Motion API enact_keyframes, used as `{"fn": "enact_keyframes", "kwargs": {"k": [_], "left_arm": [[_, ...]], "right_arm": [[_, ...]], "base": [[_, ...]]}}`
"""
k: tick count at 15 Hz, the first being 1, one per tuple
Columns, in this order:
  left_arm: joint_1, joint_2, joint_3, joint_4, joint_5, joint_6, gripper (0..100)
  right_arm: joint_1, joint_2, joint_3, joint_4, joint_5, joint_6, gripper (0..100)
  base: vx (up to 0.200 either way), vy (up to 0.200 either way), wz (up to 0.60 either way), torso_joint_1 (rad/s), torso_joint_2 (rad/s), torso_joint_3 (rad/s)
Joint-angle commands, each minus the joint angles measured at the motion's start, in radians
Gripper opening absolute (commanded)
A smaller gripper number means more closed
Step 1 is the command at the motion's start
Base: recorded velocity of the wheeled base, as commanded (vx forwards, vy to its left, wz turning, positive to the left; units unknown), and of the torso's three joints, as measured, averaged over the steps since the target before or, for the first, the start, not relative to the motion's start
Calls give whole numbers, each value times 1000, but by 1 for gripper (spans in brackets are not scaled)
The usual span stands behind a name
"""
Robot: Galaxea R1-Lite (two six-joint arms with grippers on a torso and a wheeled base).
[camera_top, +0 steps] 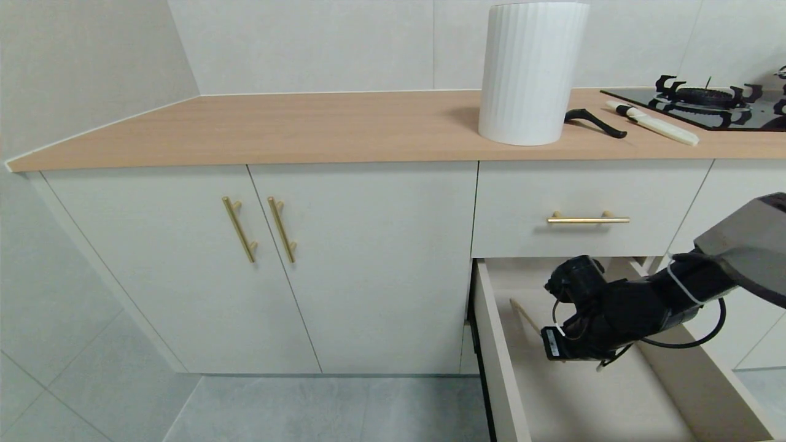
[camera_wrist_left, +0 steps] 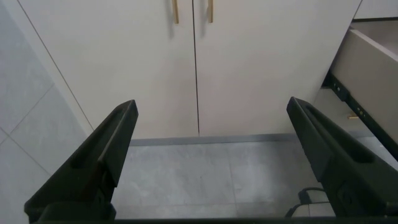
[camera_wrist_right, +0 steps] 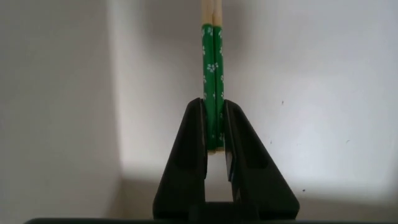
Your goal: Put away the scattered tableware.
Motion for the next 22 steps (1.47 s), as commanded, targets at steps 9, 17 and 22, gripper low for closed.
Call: {"fn": "enact_keyframes", "kwargs": {"k": [9, 17, 22], "left_arm": [[1, 1, 0, 0, 0, 0, 100], [0, 1, 0, 1, 0, 0, 100], [0, 1, 0, 0, 0, 0, 100]], "right_arm": [[21, 133, 2, -54, -69, 1, 0], [21, 135, -3, -55, -70, 1, 100], [21, 133, -3, -55, -70, 1, 100]], "base": [[0, 0, 0, 0, 0, 0], [0, 0, 0, 0, 0, 0], [0, 0, 0, 0, 0, 0]]}}
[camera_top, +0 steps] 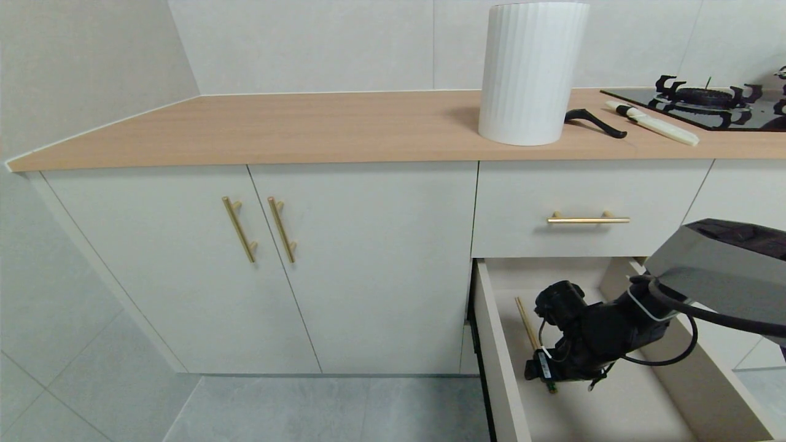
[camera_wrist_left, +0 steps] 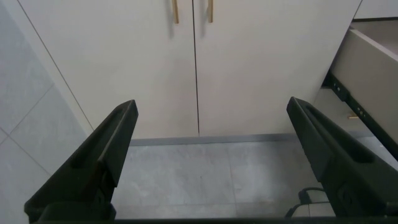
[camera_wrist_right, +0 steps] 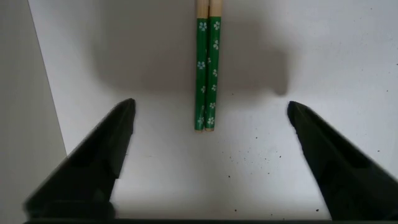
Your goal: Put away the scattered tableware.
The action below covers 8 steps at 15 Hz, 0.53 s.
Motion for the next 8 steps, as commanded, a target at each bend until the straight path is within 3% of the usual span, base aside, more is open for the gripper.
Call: {"fn": "enact_keyframes", "kwargs": {"k": [1, 8], "left_arm": [[0, 1, 0, 1, -1, 0, 100], [1, 1, 0, -1, 0, 0, 100]], "right_arm": [[1, -3, 0, 0, 0, 0, 100], [-9, -414, 82, 15, 22, -3, 100]], "base": [[0, 0, 0, 0, 0, 0], [0, 0, 0, 0, 0, 0]]}}
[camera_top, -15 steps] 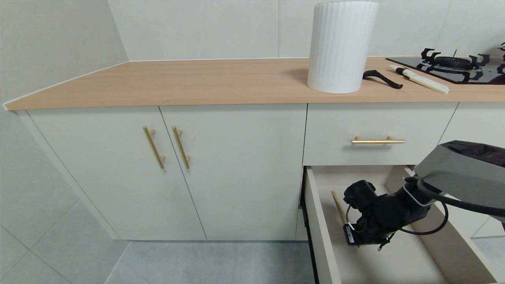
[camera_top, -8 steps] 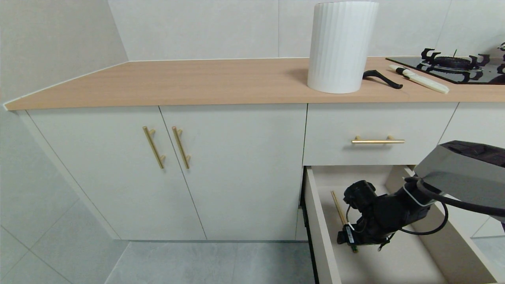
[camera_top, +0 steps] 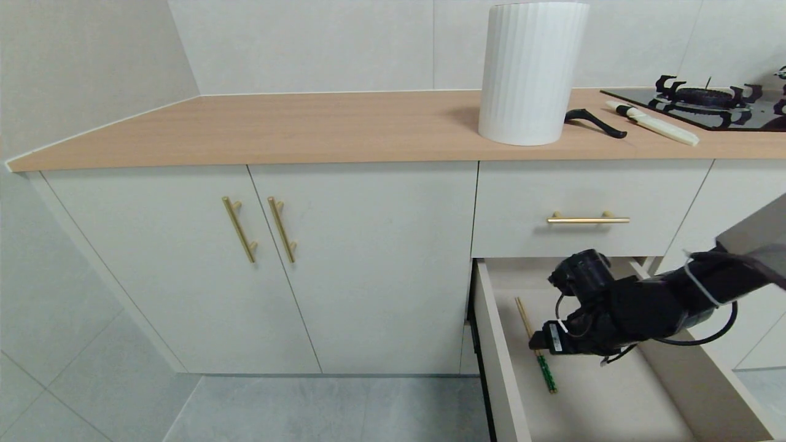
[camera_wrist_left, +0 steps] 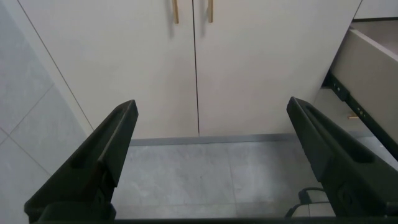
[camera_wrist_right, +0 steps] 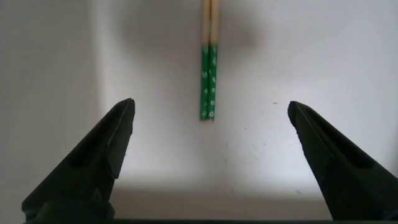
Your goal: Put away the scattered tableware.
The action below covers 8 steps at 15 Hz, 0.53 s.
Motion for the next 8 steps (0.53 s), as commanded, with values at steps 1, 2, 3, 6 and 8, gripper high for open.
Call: {"fn": "enact_keyframes", "kwargs": {"k": [1, 2, 3, 6, 8], "left_arm": [[-1, 1, 0, 0, 0, 0, 100], [-1, 1, 0, 0, -2, 0, 100], [-1, 1, 0, 0, 0, 0, 100], [-1, 1, 0, 0, 0, 0, 100], [-1, 1, 0, 0, -2, 0, 100]], "right_arm": [[-14, -242, 39, 13, 25, -6, 100], [-22, -348, 27, 90, 34, -7, 100], [-28, -442, 2, 160, 34, -9, 100], [-49, -623, -82, 355, 38, -16, 100], [-51, -667, -99, 381, 38, -16, 100]], "base": [[0, 0, 0, 0, 0, 0], [0, 0, 0, 0, 0, 0], [0, 0, 0, 0, 0, 0], [0, 0, 0, 0, 0, 0], [0, 0, 0, 0, 0, 0]]}}
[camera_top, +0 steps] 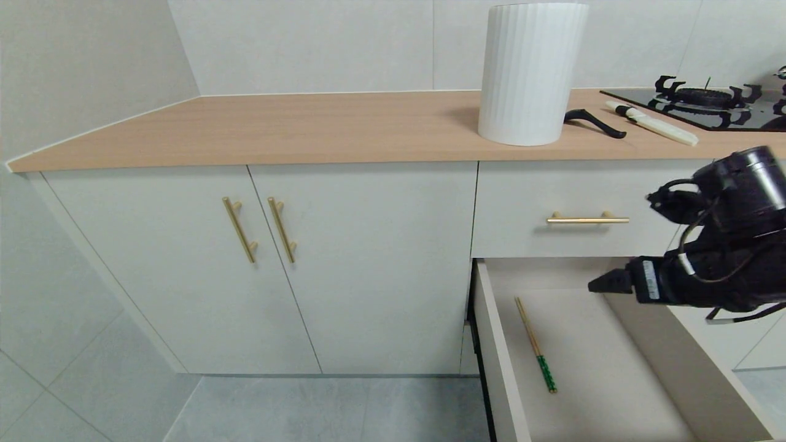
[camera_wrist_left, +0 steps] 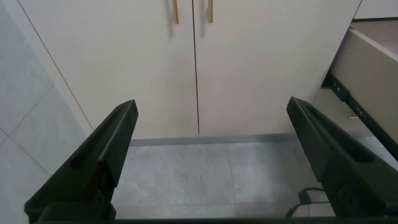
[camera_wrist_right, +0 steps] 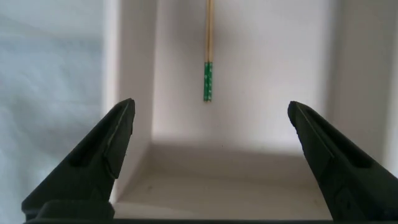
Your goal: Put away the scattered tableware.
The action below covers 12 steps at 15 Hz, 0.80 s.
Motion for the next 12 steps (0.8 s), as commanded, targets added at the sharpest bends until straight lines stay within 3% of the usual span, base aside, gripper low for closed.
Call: {"fn": "enact_keyframes", "kwargs": {"k": [1, 12], "left_arm": [[0, 1, 0, 0, 1, 0, 100], [0, 1, 0, 0, 1, 0, 100]], "right_arm": [[-14, -145, -32, 7, 3, 4, 100], [-52, -188, -26, -2, 7, -45, 100]], "base": [[0, 0, 0, 0, 0, 0], [0, 0, 0, 5, -15, -8]]}}
